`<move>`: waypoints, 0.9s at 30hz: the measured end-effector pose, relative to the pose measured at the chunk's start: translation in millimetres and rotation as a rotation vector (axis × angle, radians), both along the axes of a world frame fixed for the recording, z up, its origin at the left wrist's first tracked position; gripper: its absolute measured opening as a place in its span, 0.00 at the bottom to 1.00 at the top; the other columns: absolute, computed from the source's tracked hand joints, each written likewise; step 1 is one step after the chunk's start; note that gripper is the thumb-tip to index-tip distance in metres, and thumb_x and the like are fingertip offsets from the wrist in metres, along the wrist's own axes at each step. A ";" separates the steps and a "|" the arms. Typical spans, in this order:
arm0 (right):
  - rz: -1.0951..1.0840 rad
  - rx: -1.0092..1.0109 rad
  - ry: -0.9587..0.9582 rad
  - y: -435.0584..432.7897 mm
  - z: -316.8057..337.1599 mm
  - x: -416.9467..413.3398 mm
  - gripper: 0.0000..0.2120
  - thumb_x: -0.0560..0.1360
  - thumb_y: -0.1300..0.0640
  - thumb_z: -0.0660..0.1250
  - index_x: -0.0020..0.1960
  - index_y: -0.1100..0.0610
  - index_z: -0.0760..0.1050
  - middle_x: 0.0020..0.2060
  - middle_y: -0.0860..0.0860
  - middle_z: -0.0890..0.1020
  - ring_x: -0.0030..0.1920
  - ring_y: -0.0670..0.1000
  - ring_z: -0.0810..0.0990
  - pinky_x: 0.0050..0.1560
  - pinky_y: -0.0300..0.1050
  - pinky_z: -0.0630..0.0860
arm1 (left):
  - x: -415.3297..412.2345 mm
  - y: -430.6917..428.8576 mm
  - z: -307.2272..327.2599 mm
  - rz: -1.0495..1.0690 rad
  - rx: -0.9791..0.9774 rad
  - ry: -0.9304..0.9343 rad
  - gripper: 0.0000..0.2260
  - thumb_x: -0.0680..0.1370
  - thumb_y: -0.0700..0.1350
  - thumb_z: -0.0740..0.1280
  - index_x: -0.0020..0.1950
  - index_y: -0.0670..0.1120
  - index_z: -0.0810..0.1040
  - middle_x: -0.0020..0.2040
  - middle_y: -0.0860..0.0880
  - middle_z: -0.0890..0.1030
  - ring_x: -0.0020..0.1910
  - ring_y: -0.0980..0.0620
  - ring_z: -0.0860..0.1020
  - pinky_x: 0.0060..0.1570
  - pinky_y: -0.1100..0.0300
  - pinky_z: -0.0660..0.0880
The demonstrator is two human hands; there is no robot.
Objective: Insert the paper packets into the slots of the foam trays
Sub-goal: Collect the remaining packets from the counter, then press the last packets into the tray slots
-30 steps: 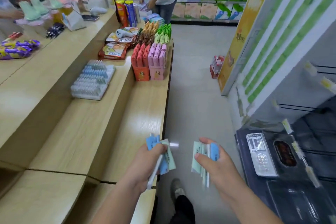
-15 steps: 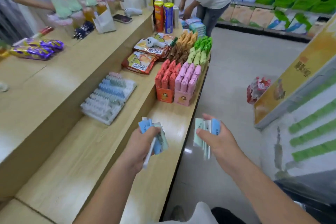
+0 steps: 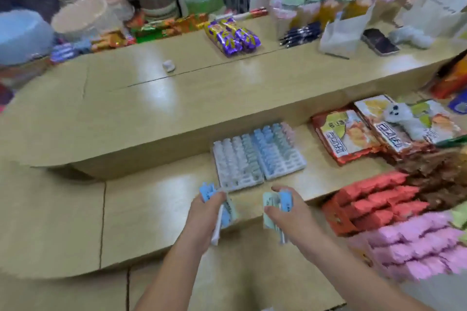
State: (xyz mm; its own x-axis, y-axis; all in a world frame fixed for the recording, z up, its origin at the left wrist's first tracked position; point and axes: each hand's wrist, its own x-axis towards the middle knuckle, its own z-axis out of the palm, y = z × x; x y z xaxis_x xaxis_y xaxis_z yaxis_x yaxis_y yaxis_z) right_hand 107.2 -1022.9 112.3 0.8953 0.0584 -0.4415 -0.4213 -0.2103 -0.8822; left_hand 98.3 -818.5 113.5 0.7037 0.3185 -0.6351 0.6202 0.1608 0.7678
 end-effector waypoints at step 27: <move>0.376 -0.636 -0.661 255.4 -154.2 111.8 0.35 0.73 0.39 0.65 0.74 0.56 0.64 0.66 0.54 0.73 0.67 0.55 0.70 0.68 0.53 0.66 | 63.3 132.7 -143.2 0.212 1.029 0.018 0.32 0.76 0.56 0.68 0.76 0.46 0.64 0.68 0.45 0.74 0.67 0.43 0.69 0.62 0.49 0.66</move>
